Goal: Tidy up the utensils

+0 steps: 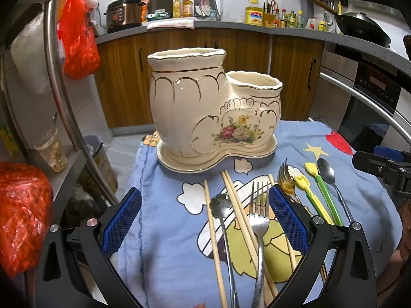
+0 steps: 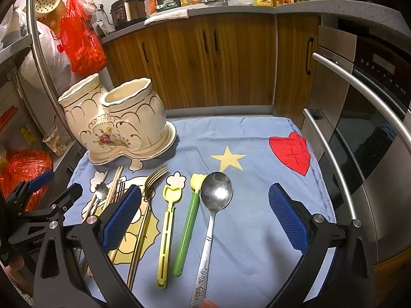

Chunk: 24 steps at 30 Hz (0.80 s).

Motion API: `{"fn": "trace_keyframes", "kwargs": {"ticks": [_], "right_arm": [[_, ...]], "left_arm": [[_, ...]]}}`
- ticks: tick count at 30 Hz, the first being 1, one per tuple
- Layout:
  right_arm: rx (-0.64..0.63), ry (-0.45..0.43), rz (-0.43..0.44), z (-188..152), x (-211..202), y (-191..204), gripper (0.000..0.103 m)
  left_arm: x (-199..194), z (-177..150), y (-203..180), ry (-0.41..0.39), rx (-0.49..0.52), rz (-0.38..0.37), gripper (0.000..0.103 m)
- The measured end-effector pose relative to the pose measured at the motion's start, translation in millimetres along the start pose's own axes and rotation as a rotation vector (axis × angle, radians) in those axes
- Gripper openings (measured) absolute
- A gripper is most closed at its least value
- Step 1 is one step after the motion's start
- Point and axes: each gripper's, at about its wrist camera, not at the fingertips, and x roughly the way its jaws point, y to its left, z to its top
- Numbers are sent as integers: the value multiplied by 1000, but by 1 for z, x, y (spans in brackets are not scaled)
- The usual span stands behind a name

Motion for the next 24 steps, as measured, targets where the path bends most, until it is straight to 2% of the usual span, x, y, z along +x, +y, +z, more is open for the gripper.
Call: {"fn": "trace_keyframes", "kwargs": {"ticks": [24], "right_arm": [[-1,6,1,-2,1,-1,98]], "left_arm": [[2,2,-4,7,-4,-6,98]]}}
